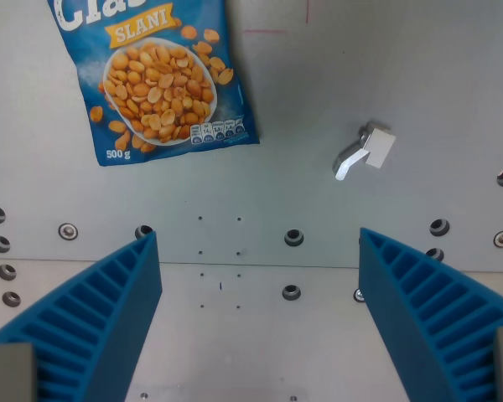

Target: Move in gripper negative z

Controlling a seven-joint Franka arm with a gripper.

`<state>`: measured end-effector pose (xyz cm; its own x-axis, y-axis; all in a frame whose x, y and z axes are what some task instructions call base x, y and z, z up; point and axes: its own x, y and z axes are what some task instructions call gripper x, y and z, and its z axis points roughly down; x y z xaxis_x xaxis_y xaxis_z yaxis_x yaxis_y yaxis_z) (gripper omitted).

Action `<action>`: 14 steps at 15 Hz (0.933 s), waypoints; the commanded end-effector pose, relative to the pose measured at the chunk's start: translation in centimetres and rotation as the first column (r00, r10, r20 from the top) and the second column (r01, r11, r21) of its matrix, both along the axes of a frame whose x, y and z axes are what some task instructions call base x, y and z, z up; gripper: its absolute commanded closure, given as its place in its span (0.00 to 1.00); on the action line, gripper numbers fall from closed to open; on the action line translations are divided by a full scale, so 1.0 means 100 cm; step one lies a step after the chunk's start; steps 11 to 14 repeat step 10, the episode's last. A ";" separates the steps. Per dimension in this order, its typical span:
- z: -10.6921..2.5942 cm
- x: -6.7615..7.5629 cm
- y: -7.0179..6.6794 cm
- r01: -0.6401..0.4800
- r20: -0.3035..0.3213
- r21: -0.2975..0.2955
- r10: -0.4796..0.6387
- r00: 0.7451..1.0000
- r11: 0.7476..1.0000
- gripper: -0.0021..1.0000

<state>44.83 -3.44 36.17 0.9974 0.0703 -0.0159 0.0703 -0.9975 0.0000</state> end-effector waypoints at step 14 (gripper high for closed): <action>0.053 0.000 0.000 0.000 0.006 0.000 0.000 1.000 1.000 0.00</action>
